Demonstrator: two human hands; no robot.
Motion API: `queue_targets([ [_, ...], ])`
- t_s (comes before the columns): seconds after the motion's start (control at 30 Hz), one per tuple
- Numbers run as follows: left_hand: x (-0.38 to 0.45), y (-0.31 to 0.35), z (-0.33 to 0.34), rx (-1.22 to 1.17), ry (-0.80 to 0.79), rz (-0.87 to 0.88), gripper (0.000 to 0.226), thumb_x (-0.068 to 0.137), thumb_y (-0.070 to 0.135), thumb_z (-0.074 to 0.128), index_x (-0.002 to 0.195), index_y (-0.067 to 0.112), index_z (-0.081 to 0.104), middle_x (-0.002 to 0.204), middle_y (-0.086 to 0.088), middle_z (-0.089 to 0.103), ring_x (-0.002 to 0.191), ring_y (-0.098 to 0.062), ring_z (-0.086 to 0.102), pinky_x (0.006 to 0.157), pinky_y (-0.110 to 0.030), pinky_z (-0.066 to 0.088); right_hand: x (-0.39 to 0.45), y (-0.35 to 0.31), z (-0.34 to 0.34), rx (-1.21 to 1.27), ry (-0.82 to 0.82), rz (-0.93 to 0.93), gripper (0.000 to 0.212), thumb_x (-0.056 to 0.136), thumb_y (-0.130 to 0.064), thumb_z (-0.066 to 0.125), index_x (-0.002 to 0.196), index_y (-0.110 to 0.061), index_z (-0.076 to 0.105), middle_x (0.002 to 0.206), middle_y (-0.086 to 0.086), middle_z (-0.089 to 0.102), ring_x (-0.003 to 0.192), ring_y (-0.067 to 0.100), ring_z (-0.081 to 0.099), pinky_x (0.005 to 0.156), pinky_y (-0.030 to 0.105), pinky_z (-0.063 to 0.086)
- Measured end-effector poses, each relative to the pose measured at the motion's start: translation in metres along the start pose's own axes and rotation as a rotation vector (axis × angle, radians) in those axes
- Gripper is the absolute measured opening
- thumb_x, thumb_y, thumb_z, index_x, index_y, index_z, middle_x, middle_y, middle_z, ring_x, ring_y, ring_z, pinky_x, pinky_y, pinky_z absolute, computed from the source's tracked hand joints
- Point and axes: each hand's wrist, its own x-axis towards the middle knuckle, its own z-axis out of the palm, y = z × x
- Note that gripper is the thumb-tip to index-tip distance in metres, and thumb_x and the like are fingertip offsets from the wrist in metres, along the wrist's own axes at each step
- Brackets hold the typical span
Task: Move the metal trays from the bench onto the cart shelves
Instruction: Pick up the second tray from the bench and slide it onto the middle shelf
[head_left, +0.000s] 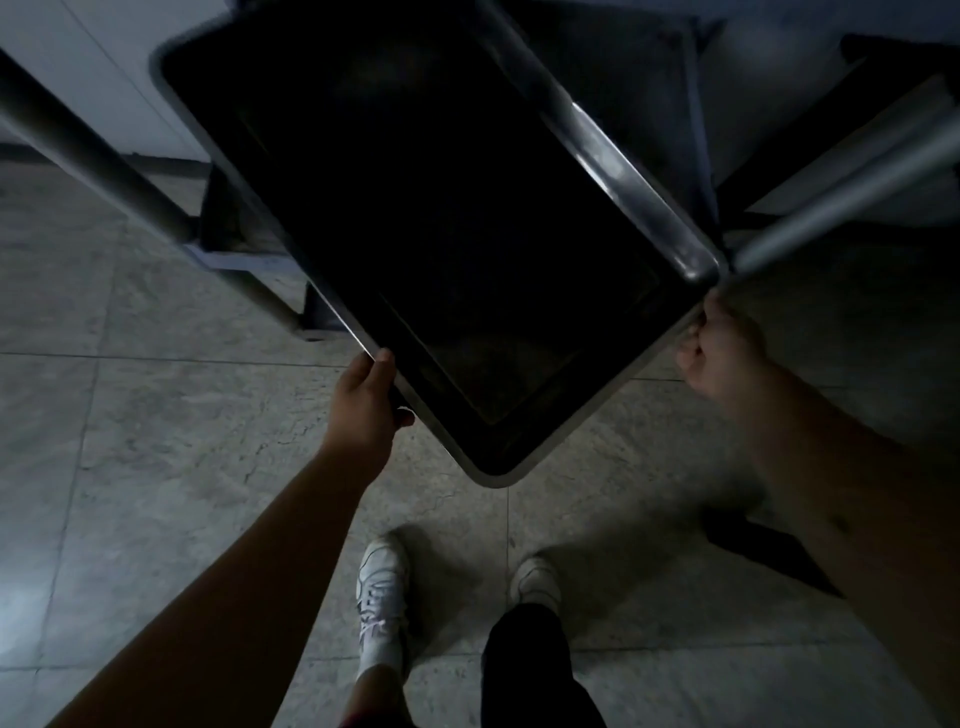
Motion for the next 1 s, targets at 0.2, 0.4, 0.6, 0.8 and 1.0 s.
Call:
queue_targets([
  [0.2, 0.002, -0.005, 0.019, -0.087, 0.047, 0.002, 0.025, 0.105, 0.030, 0.044, 0.112, 0.016, 0.063, 0.097, -0.004, 0.070, 0.081, -0.019, 0.066, 0.067, -0.032, 0.052, 0.002, -0.013, 0.024, 0.027, -0.112, -0.130, 0.009, 0.097, -0.029, 0.055, 0.089, -0.024, 0.055, 0.057, -0.011, 0.049, 0.048, 0.002, 0.043, 0.050, 0.018, 0.035],
  [0.4, -0.001, -0.012, 0.049, -0.179, 0.078, -0.002, 0.024, 0.105, 0.029, 0.042, 0.108, 0.023, 0.065, 0.096, 0.004, 0.074, 0.091, -0.018, 0.070, 0.073, -0.033, 0.058, -0.115, 0.112, -0.015, -0.505, -0.375, -0.346, 0.025, 0.088, -0.058, 0.043, 0.091, -0.036, 0.055, 0.073, -0.006, 0.065, 0.062, 0.002, 0.061, 0.052, 0.017, 0.047],
  [0.6, 0.015, -0.005, 0.076, -0.048, -0.079, -0.101, 0.027, 0.104, 0.029, 0.045, 0.118, 0.014, 0.063, 0.111, -0.008, 0.073, 0.092, -0.023, 0.073, 0.065, -0.029, 0.054, -0.080, 0.091, -0.008, -0.179, -0.294, -0.250, 0.020, 0.099, -0.033, 0.048, 0.093, -0.027, 0.066, 0.081, -0.006, 0.074, 0.075, 0.010, 0.071, 0.057, 0.022, 0.053],
  [0.8, 0.053, 0.025, 0.103, -0.170, -0.133, -0.096, 0.016, 0.102, 0.021, 0.050, 0.110, 0.015, 0.062, 0.101, -0.006, 0.074, 0.088, -0.018, 0.074, 0.068, -0.029, 0.057, -0.013, 0.022, 0.016, -0.090, -0.170, -0.244, 0.021, 0.096, -0.027, 0.057, 0.080, -0.023, 0.069, 0.076, -0.004, 0.072, 0.069, 0.011, 0.069, 0.057, 0.025, 0.054],
  [1.0, 0.078, 0.034, 0.145, -0.359, -0.028, -0.083, 0.018, 0.100, 0.011, 0.055, 0.116, 0.009, 0.062, 0.111, -0.014, 0.072, 0.094, -0.025, 0.073, 0.074, -0.032, 0.060, 0.011, -0.006, 0.040, -0.524, 0.166, -0.497, 0.035, 0.091, -0.038, 0.060, 0.108, -0.007, 0.063, 0.108, 0.017, 0.065, 0.104, 0.036, 0.061, 0.076, 0.031, 0.042],
])
